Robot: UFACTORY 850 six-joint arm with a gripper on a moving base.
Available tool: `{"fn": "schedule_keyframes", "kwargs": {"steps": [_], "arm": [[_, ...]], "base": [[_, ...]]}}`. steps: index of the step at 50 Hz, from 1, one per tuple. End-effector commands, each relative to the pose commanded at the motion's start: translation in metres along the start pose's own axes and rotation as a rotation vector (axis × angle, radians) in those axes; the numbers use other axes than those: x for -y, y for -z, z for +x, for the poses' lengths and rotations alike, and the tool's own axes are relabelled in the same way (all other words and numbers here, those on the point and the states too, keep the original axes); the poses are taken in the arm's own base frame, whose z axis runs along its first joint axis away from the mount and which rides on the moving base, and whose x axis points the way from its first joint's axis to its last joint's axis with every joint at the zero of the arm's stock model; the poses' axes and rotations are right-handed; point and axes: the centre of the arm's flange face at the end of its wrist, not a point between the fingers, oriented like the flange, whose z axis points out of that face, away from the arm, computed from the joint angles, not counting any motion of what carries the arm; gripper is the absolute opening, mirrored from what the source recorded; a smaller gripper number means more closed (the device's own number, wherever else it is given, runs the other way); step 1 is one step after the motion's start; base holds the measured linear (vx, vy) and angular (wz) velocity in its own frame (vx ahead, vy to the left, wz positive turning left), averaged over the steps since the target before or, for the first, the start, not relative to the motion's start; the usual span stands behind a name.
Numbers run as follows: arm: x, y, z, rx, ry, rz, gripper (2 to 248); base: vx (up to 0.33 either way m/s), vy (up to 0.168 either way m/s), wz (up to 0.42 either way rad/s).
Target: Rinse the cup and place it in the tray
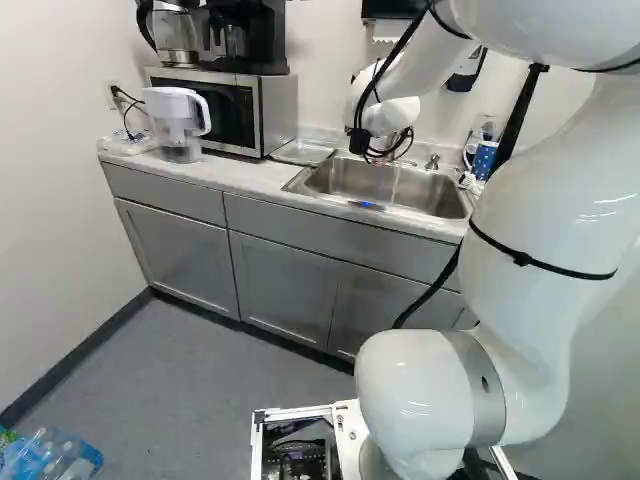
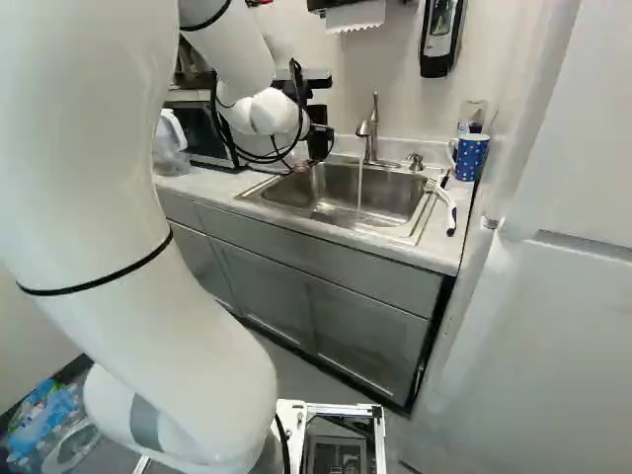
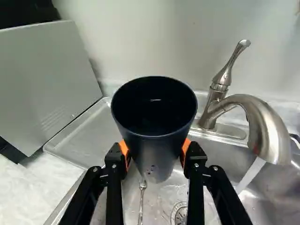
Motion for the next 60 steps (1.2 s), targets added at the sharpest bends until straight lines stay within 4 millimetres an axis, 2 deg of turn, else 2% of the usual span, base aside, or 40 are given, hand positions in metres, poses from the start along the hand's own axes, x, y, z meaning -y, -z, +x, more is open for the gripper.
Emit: {"fn": "schedule_keyframes", "kwargs": {"steps": [35,60], "arm": [[0.001,0.018,0.027,0.014,-0.001,0.003,122],[0.001,0.018,0.027,0.017,-0.025,0.002,122]], "base": [[0.000,0.000,0.000],[0.000,0.000,0.000]]}}
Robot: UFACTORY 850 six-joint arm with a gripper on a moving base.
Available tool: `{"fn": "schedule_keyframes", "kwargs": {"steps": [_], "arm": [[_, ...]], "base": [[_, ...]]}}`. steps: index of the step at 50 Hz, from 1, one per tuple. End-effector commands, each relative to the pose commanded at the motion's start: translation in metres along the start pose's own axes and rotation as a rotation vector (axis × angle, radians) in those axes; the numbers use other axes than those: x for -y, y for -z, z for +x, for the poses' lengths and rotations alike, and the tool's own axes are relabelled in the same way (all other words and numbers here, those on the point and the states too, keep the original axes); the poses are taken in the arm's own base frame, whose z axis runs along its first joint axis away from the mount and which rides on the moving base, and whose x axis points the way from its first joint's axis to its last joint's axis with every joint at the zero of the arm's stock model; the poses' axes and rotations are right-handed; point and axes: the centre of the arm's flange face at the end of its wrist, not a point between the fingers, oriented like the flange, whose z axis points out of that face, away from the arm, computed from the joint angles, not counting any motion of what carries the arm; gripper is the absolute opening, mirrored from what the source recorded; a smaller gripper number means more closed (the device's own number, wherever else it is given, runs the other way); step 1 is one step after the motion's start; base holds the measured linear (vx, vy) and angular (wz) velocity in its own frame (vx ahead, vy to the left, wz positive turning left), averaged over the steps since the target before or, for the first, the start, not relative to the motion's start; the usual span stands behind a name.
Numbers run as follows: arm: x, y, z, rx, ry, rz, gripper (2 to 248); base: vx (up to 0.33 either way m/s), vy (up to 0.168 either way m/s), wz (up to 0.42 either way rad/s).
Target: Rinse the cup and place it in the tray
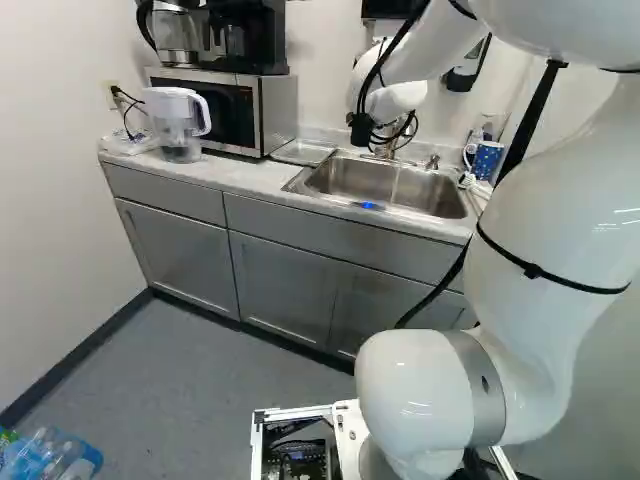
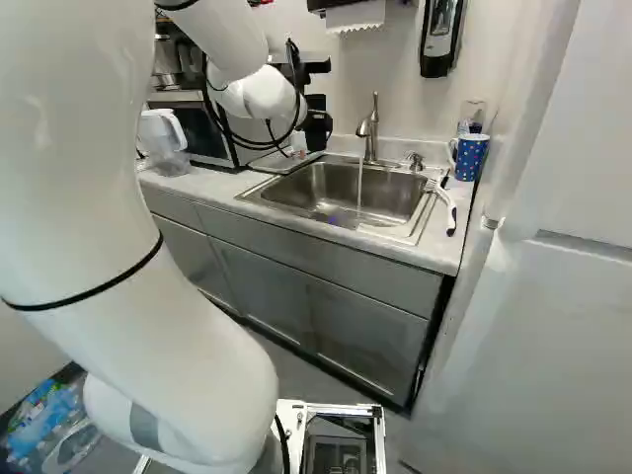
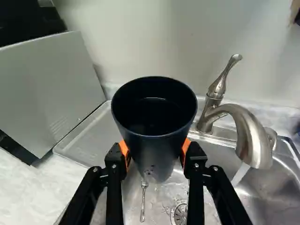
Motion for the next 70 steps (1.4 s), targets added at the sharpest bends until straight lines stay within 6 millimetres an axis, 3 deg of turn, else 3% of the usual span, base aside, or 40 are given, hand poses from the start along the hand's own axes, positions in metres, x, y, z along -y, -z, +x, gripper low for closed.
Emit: {"fn": "schedule_keyframes", "kwargs": {"steps": [70], "arm": [[0.0000,0.0000,0.0000,0.000,-0.722,0.000,122]], "base": [[0.000,0.000,0.000]]}}
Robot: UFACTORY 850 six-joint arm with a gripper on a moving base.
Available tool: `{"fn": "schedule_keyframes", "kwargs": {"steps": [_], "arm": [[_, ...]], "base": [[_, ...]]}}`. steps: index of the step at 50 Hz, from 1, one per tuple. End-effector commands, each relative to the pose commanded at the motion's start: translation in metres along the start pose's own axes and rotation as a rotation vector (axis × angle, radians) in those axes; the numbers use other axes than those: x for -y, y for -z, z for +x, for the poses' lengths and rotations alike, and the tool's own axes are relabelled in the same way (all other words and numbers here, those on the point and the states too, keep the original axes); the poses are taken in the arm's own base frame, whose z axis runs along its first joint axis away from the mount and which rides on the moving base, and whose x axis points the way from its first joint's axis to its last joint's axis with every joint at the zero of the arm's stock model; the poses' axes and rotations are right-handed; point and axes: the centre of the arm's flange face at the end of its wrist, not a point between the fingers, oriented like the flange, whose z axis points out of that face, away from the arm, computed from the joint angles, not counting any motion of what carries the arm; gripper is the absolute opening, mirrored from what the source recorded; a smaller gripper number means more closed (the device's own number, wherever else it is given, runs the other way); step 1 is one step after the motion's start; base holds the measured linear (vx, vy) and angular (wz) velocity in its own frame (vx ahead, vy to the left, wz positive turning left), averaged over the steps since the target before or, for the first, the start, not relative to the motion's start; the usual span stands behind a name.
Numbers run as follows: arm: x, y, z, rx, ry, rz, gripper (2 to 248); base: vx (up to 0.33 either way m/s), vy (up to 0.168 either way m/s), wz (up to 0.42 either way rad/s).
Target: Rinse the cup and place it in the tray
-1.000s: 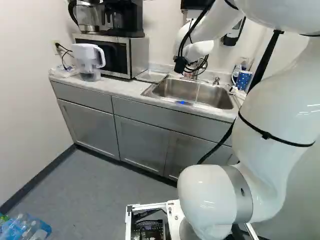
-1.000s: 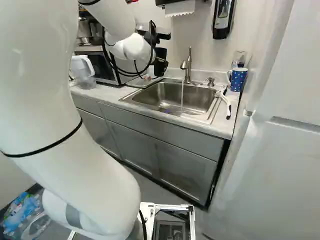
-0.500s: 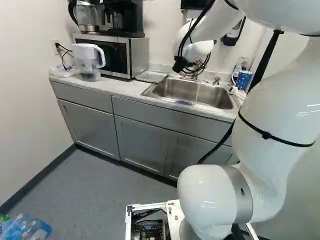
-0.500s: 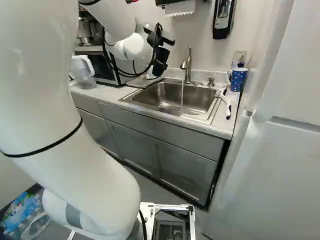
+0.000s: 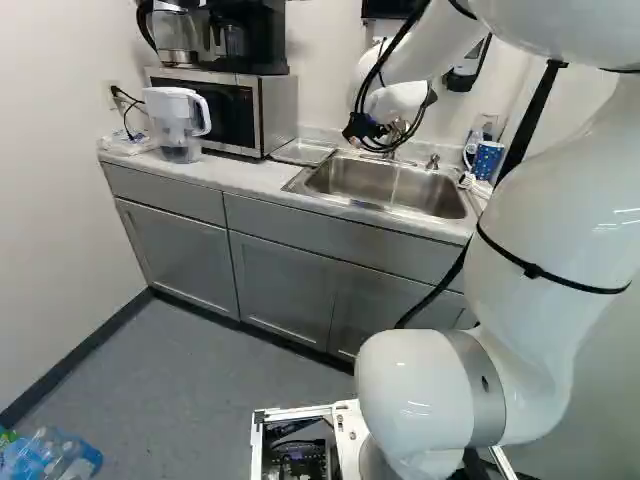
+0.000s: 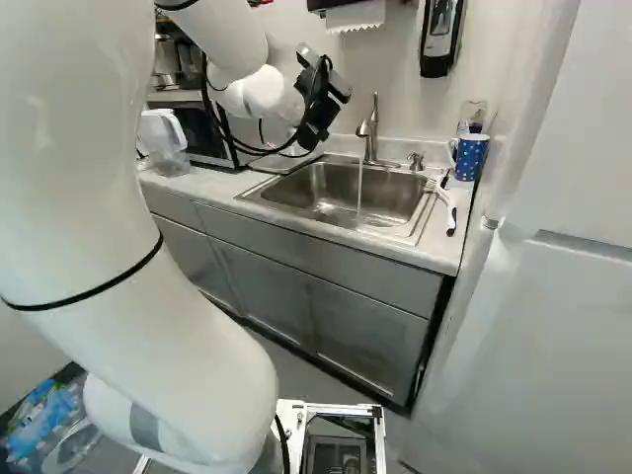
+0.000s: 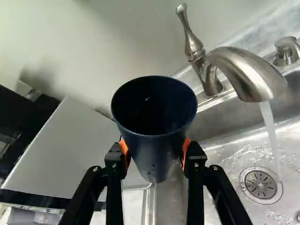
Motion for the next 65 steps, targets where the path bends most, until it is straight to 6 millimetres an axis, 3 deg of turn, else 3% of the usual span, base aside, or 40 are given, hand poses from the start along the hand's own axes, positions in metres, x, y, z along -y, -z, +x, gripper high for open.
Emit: {"fn": "schedule_keyframes", "kwargs": {"steps": [65], "arm": [[0.0000,0.0000,0.0000,0.000,-0.683,0.000,122]], "base": [[0.000,0.000,0.000]]}}
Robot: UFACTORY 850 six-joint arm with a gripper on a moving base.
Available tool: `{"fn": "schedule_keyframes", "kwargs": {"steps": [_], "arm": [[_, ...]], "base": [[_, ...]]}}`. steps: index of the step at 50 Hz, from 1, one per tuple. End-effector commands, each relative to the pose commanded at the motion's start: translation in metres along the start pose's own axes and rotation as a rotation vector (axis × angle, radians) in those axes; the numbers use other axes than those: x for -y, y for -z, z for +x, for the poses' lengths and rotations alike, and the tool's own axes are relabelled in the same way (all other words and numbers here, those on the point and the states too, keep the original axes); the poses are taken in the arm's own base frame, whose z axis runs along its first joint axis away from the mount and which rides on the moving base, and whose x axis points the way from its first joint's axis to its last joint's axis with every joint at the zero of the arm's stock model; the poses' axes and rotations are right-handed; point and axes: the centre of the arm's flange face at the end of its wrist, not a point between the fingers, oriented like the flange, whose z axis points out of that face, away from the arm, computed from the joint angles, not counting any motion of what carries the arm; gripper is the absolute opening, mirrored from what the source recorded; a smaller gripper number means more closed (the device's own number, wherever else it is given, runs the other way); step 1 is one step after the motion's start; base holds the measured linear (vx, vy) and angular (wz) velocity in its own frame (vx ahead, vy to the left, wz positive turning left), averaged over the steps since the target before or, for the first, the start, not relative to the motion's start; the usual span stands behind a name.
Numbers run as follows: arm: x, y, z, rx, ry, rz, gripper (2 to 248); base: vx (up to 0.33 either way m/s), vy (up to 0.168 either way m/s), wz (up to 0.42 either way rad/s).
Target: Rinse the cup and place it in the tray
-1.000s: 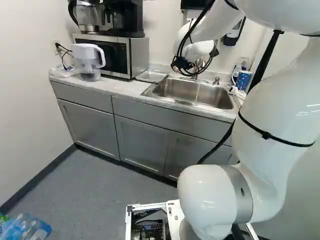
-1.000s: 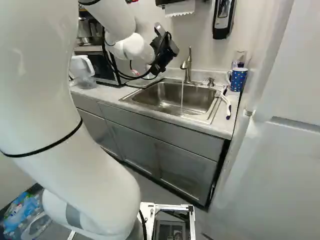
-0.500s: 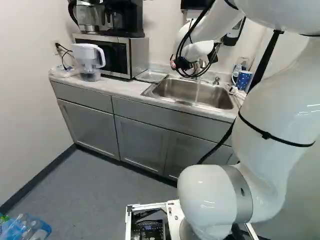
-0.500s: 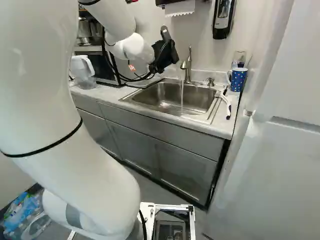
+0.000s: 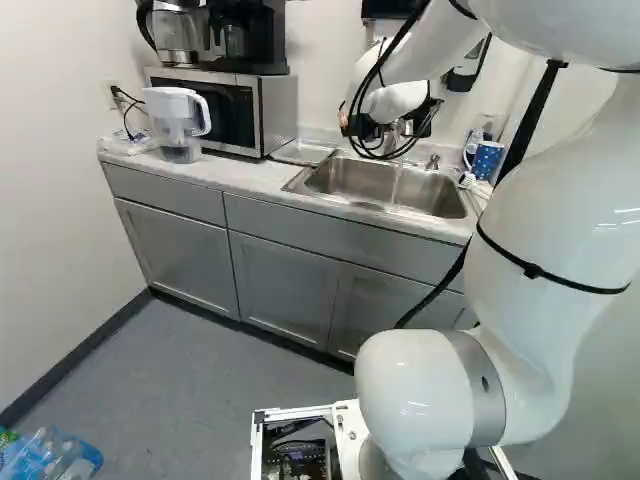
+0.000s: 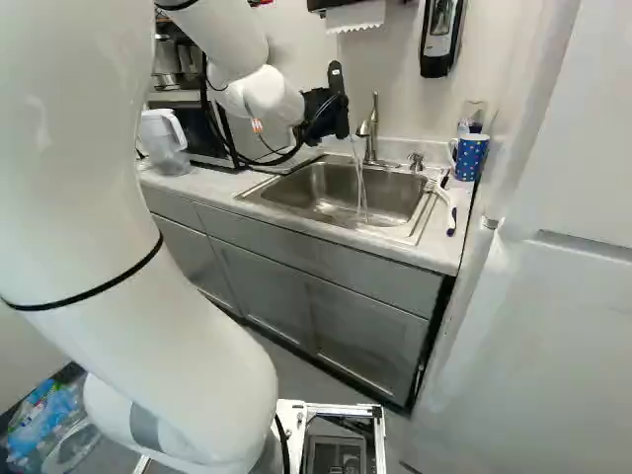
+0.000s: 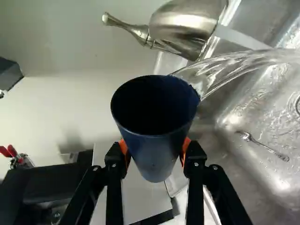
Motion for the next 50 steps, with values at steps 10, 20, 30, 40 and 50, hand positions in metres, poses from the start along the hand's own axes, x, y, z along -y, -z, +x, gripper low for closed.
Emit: {"fn": "schedule_keyframes", "kwargs": {"steps": [10,20,30,40,50], "arm": [[0.0000,0.0000,0.0000,0.000,-0.105,0.000,122],[0.0000,0.0000,0.0000,0.000,-0.211,0.000,122],[0.0000,0.0000,0.0000,0.000,-0.318,0.000,122],[0.0000,0.0000,0.0000,0.000,-0.421,0.000,122],[0.0000,0.0000,0.0000,0.000,-0.506,0.000,122]], "base": [[0.000,0.000,0.000],[0.000,0.000,0.000],[0.000,0.000,0.000],[0.000,0.000,0.000],[0.000,0.000,0.000]]}}
